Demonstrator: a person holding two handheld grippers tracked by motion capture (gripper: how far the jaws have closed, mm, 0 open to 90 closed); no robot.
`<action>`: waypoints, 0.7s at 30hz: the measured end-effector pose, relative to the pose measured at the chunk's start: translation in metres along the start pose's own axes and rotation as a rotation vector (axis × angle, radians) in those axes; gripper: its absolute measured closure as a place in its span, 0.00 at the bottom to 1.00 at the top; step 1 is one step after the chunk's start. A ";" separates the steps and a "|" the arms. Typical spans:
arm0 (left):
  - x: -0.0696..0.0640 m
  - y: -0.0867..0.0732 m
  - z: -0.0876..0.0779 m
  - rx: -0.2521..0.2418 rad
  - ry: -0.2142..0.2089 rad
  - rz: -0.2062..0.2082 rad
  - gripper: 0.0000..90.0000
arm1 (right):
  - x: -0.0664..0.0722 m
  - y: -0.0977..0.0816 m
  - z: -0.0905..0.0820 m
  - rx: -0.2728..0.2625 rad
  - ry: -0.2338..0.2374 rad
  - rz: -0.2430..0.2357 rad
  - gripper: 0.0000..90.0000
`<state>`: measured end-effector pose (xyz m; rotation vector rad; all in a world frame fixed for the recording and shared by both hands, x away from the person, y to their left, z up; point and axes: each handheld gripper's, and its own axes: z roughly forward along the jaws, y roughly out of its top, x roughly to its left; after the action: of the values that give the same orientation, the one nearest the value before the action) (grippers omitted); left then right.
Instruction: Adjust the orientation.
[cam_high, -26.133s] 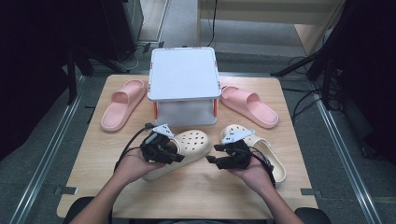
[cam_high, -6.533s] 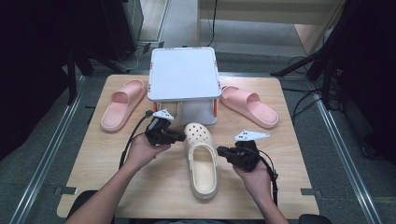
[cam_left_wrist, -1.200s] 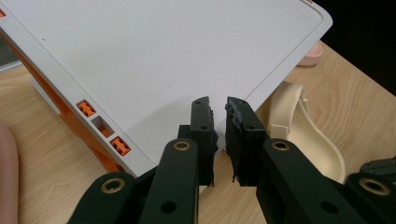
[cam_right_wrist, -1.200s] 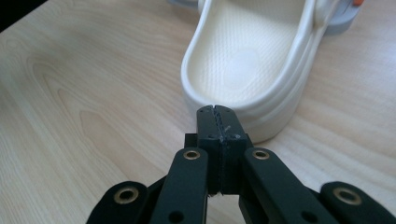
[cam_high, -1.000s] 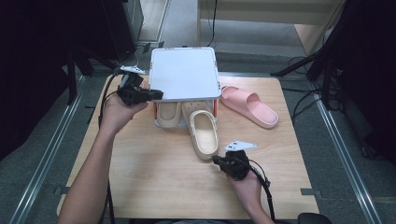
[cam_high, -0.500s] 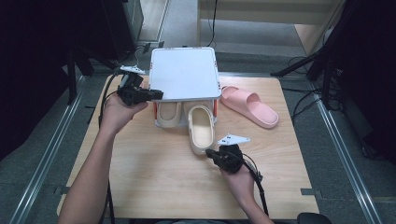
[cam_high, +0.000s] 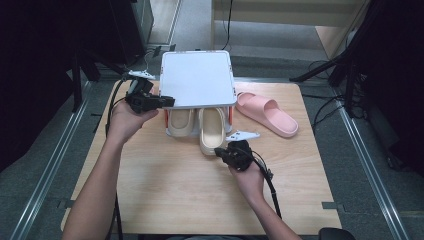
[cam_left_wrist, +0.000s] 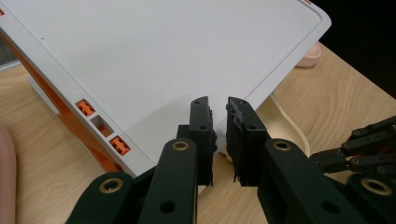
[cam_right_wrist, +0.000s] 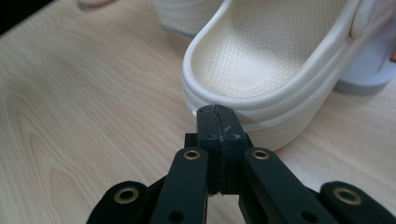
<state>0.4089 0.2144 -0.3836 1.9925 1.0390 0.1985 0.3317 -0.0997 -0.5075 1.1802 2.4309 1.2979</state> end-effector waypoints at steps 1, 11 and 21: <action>0.000 0.000 0.000 -0.001 -0.003 0.000 0.89 | -0.002 0.003 0.002 0.006 -0.011 -0.005 1.00; 0.001 -0.001 0.000 -0.006 -0.006 0.001 0.89 | -0.020 0.028 0.019 0.004 -0.046 -0.002 0.99; 0.000 -0.001 0.000 -0.008 -0.004 0.002 0.88 | -0.039 0.041 0.029 0.019 -0.035 0.004 1.00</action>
<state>0.4086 0.2146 -0.3842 1.9859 1.0323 0.1999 0.3945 -0.0954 -0.5030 1.2035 2.4230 1.2470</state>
